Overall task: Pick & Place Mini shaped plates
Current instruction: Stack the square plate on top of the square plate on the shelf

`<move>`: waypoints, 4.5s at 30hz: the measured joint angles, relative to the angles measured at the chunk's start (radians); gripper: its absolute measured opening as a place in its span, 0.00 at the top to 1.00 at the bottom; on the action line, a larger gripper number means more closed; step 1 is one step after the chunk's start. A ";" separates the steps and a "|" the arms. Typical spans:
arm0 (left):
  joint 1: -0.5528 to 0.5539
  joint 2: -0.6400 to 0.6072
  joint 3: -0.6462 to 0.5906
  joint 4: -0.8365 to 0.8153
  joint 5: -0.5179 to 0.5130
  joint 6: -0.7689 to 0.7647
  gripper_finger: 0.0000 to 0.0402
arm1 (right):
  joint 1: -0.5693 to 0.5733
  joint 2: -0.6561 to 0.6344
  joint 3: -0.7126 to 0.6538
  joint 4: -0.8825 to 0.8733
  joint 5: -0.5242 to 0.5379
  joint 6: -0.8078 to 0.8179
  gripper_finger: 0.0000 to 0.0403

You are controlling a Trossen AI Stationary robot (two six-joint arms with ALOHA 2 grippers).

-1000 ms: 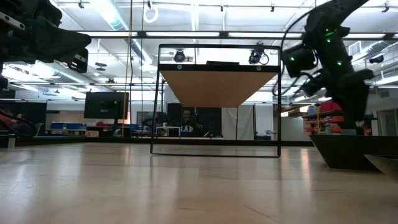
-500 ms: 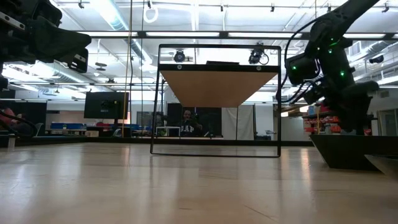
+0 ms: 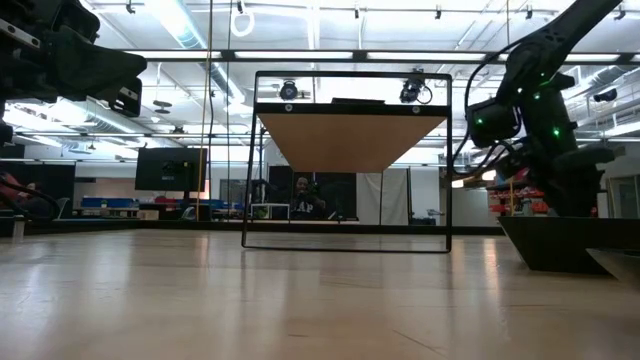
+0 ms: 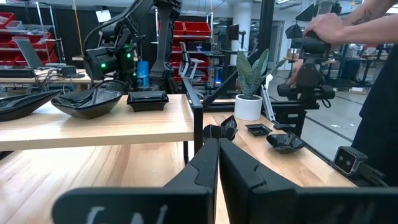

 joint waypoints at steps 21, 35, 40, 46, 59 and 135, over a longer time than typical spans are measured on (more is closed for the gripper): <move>0.000 0.000 0.000 0.000 0.000 0.000 0.95 | -0.029 0.070 -0.044 0.069 0.007 -0.061 0.44; 0.000 0.000 0.000 0.000 0.000 0.000 0.95 | -0.029 0.070 -0.044 0.070 0.008 -0.061 0.77; 0.000 0.000 0.000 0.000 0.000 0.001 0.95 | -0.029 0.070 -0.043 0.070 0.008 -0.061 0.87; 0.000 0.000 0.000 0.000 0.000 0.000 0.95 | -0.029 0.069 -0.041 0.067 0.007 -0.061 0.97; 0.000 0.000 0.000 0.000 0.000 0.000 0.95 | -0.028 0.071 0.016 -0.021 -0.004 -0.068 1.00; 0.000 0.000 0.000 0.000 0.000 0.000 0.95 | 0.469 0.000 0.634 0.411 -0.404 1.555 1.00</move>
